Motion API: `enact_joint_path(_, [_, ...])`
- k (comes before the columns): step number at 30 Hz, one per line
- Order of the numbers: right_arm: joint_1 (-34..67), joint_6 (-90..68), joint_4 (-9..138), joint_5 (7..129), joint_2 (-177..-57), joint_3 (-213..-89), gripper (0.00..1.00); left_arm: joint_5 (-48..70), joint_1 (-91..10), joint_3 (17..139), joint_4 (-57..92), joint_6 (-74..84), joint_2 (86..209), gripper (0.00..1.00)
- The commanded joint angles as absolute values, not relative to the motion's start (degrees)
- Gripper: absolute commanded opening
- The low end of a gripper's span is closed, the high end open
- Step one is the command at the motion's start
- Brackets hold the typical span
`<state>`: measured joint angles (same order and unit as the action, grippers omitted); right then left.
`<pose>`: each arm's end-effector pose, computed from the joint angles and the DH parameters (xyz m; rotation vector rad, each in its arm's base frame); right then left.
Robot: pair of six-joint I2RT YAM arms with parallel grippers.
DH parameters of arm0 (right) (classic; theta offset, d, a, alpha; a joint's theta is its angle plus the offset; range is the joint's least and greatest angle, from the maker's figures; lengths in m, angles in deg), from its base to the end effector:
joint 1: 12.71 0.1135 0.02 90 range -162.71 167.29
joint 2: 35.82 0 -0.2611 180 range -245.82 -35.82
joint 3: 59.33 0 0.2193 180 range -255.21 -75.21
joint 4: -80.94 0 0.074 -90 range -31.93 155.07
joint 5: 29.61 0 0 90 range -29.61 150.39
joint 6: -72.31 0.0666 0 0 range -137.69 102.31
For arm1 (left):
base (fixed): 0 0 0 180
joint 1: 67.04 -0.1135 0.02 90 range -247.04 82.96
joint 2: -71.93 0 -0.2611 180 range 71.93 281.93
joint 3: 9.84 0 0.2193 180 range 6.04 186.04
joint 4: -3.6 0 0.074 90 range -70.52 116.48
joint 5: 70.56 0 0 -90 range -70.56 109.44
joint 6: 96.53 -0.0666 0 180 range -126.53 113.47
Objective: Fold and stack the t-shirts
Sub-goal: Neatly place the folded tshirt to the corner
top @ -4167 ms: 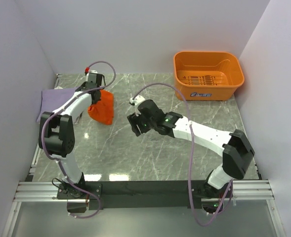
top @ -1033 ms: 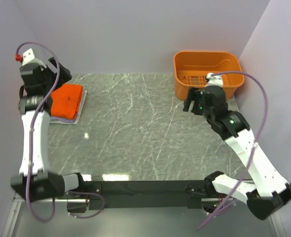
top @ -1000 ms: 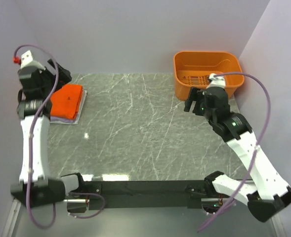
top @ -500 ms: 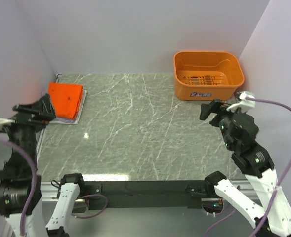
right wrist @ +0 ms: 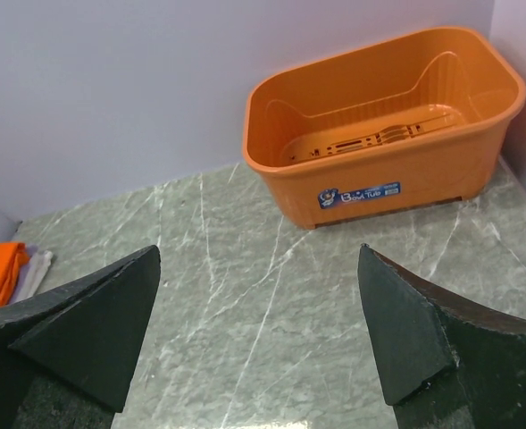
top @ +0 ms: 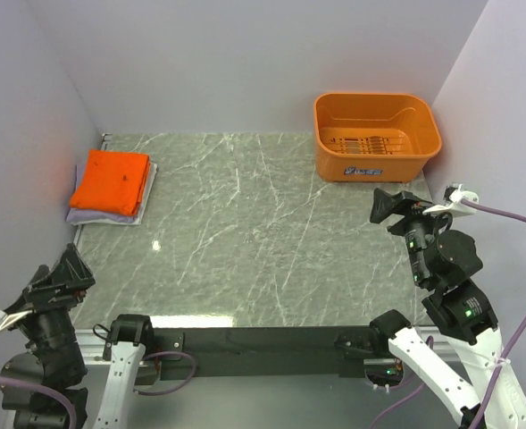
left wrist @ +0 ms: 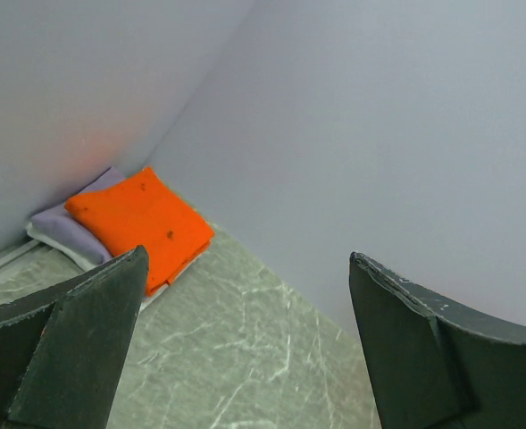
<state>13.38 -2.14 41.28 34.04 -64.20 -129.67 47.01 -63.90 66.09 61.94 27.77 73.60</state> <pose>0.0911 0.0117 0.3896 0.2255 1.5225 0.2261 -0.0518 0.0337 0.3687 -0.7354 1.1072 -0.2439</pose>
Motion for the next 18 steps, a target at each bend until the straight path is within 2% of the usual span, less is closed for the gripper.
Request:
enact_joint_path(1, [13.31,-2.49,44.85,33.67,-64.47,-129.53,0.97,51.51,-63.78,63.09,55.17,28.97,72.10,0.99])
enact_joint_path(10, [13.22,-2.05,45.29,33.93,-64.47,-129.26,0.97,55.30,-63.78,62.12,52.97,28.01,72.10,0.99])
enact_joint_path(18, [13.13,-1.88,44.94,34.46,-64.30,-129.35,0.98,54.07,-63.78,57.90,48.22,29.06,72.72,0.99])
